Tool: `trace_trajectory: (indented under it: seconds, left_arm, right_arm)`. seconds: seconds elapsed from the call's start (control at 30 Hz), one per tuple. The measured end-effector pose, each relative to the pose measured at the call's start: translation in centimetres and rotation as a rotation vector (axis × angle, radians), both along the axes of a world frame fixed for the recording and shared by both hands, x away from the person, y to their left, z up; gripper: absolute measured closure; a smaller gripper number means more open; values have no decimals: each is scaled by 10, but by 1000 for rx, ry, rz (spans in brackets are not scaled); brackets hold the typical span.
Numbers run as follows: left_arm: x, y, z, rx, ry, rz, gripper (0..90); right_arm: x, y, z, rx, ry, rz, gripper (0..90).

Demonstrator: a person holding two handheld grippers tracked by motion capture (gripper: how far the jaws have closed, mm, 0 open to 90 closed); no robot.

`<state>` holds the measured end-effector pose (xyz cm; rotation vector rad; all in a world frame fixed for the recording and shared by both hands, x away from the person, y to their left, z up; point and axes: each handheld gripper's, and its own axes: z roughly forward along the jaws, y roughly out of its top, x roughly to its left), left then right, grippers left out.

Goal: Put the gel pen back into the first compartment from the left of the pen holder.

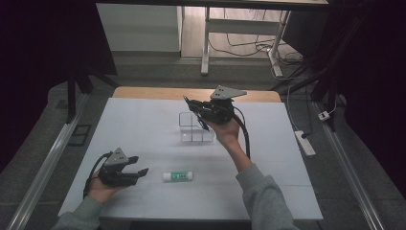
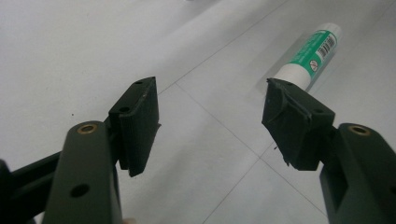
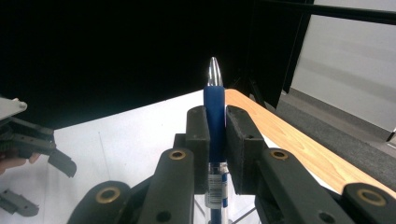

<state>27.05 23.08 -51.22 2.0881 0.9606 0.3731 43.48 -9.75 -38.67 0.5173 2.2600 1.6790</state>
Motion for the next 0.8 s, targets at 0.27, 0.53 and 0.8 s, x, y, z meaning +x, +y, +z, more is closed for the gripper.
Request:
trace_trajectory:
  seconds: [0.27, 0.53, 0.8]
  left_arm:
    - [0, 0, 0, -1, 1, 1, 358]
    - [0, 1, -1, -2, 2, 2, 358]
    - [1, 1, -1, -1, 3, 0, 358]
  right_arm:
    - [8, 4, 2, 16, 14, -12, 791]
    - [18, 17, -3, 27, 33, -13, 790]
    - [26, 29, -8, 47, 37, 5, 790]
